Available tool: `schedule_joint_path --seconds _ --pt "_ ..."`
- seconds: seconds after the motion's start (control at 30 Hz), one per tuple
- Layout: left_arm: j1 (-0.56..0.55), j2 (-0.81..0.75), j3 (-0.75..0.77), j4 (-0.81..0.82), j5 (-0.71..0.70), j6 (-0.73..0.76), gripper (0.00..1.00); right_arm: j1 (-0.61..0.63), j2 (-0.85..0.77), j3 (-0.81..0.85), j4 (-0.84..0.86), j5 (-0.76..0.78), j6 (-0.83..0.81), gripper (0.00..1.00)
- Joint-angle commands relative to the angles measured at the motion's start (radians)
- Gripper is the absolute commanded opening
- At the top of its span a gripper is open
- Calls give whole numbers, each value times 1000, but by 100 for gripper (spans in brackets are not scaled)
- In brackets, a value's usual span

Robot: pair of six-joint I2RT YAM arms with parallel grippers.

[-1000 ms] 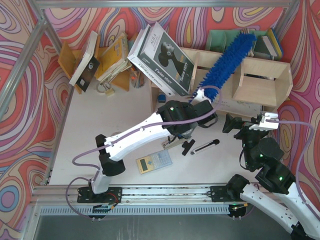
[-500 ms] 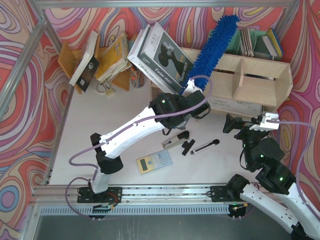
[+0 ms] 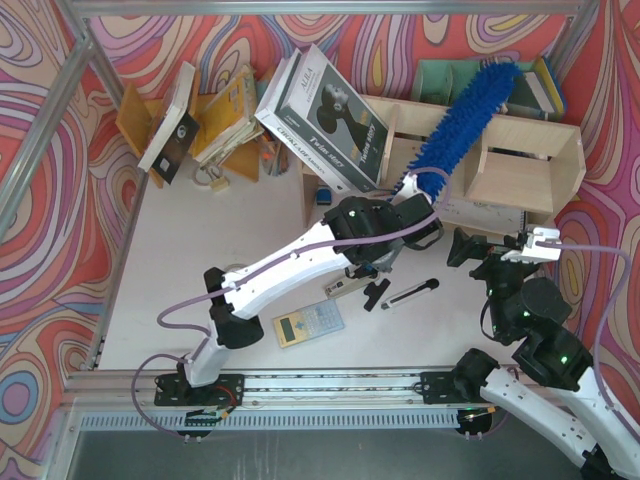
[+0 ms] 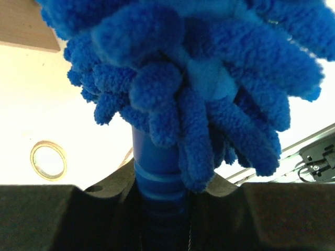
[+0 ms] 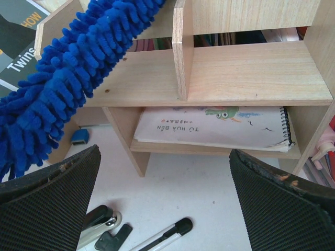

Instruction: Dust the bookshelf with a duster

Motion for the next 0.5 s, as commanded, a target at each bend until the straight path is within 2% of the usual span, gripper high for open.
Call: schedule_joint_path --seconds 0.0,0.23,0.47 --pt "-42 -6 39 35 -24 52 0 4 -18 -6 24 22 0 99" --pt "-92 -47 9 22 -87 113 0 4 -17 -6 23 30 1 99" --pt "-76 -141 -131 67 -116 78 0 5 -15 -5 21 31 5 99"
